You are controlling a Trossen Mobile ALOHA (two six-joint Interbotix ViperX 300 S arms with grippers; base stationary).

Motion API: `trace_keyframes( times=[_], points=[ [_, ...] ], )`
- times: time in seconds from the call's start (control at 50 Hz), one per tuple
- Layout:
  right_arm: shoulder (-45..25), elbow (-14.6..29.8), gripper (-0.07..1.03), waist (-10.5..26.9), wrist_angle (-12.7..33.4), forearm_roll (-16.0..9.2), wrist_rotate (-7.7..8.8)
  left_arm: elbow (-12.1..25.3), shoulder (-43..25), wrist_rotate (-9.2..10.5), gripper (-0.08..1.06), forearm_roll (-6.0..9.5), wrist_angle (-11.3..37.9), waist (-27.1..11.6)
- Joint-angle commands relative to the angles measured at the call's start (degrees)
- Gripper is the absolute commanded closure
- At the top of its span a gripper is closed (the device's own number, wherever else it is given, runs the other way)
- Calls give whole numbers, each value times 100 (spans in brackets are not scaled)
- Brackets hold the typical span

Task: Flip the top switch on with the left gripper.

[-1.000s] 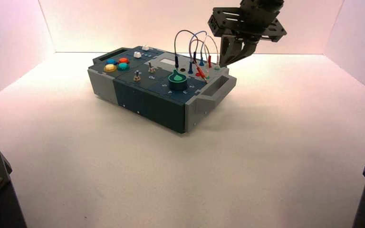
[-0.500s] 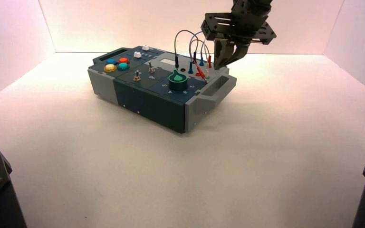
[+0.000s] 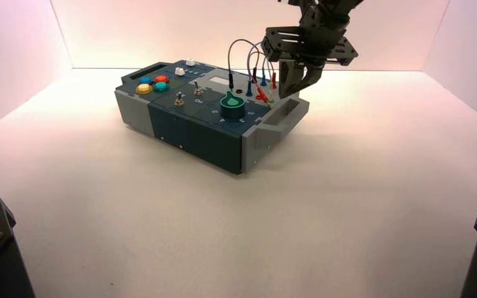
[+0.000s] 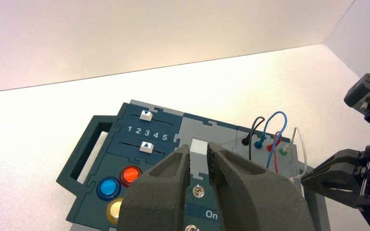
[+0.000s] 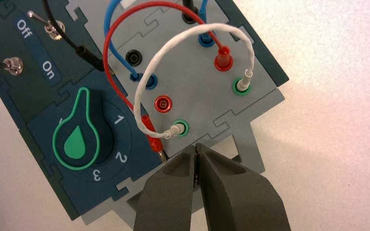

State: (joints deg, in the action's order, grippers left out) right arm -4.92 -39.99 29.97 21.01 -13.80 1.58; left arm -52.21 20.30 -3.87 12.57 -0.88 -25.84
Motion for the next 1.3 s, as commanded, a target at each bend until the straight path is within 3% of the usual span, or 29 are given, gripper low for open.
trace_keyframes(
  times=[0.02, 1.3],
  points=[
    [114, 123, 98, -18, 79, 0, 9, 123, 88, 9, 75, 0, -35, -18],
    [-387, 220, 98, -70, 193, 0, 18, 123, 79, 9, 75, 0, -9, -18]
  ],
)
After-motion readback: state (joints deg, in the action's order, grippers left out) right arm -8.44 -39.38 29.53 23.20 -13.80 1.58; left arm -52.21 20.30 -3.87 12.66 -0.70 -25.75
